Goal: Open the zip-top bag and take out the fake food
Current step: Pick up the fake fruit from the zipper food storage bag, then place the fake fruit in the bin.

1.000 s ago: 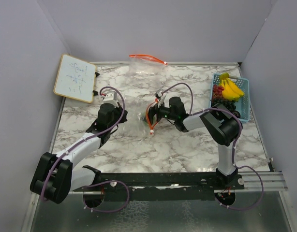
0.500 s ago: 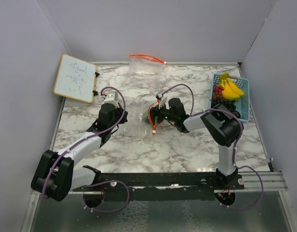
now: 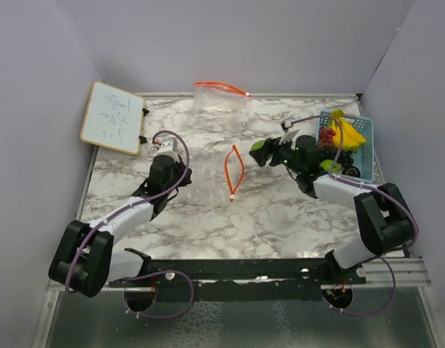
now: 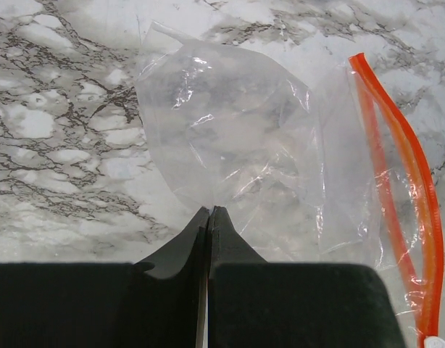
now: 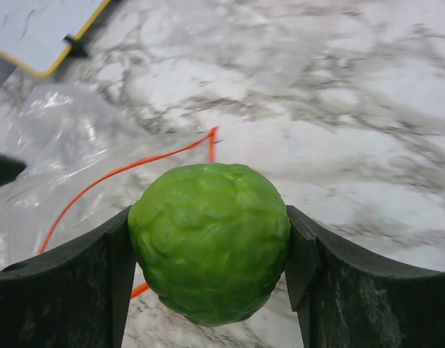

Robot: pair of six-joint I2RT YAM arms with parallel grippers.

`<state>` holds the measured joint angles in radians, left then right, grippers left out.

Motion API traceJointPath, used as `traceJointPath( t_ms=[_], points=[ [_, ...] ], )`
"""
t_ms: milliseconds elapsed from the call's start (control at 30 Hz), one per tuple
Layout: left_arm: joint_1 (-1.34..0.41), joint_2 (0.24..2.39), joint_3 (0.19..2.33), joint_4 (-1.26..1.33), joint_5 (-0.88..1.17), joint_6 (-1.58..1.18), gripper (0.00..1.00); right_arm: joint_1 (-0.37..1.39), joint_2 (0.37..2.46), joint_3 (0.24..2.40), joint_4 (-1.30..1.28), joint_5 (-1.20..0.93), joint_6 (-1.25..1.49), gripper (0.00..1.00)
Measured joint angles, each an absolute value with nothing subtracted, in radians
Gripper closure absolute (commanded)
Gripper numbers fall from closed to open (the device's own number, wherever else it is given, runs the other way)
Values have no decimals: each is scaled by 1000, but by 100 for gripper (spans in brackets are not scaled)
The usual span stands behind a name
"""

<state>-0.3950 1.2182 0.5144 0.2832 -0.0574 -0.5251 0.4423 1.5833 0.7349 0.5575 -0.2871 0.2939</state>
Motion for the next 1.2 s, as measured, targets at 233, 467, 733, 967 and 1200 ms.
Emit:
traceJointPath(
  t_ms=[233,467,733,967,1200],
  points=[
    [-395,1266,514,308,-56,-536,100,159,1374,672,471,-226,363,39],
    [-395,1277,514,322,-51,-540,100,-31,1258,611,408,-60,439,39],
    [-395,1299,514,343,-38,-543,100,-142,1179,525,336,113,475,42],
    [-395,1321,515,351,-18,-547,100,-163,1095,463,325,226,496,44],
    [-395,1327,517,353,-8,-547,100,-185,1121,451,323,272,505,20]
  ],
)
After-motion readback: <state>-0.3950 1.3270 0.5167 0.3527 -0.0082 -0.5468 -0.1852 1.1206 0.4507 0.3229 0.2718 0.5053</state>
